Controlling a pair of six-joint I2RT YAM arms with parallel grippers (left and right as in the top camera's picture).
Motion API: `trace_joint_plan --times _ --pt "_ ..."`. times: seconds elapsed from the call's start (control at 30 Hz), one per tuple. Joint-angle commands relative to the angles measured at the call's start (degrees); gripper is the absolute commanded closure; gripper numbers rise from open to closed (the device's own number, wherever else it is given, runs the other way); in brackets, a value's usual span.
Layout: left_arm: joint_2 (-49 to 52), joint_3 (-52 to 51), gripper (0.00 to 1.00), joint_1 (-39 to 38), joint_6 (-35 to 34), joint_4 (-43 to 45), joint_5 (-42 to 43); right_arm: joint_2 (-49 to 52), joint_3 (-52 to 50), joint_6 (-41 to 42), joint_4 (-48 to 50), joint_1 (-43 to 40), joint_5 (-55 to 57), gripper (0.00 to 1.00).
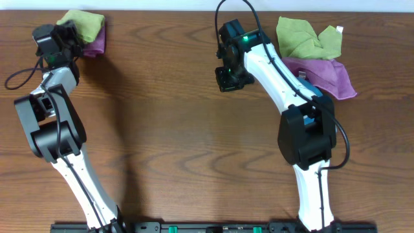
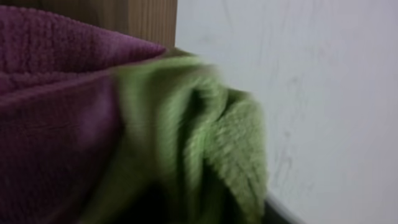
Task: Fold the cloth
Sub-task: 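Place the green square on the pink cloth and open the left gripper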
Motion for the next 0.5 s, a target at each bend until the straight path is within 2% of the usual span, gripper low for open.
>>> trace_joint_plan --times 0.0,0.47 --pt "-0.3 0.5 0.05 1.6 0.3 -0.4 4.0 -1.1 1.0 0.4 0.1 0.7 0.3 0.99" --pt "-0.3 0.5 0.05 6.6 -1.9 -0.7 16.8 -1.1 1.0 0.5 1.2 1.7 0.3 0.99"
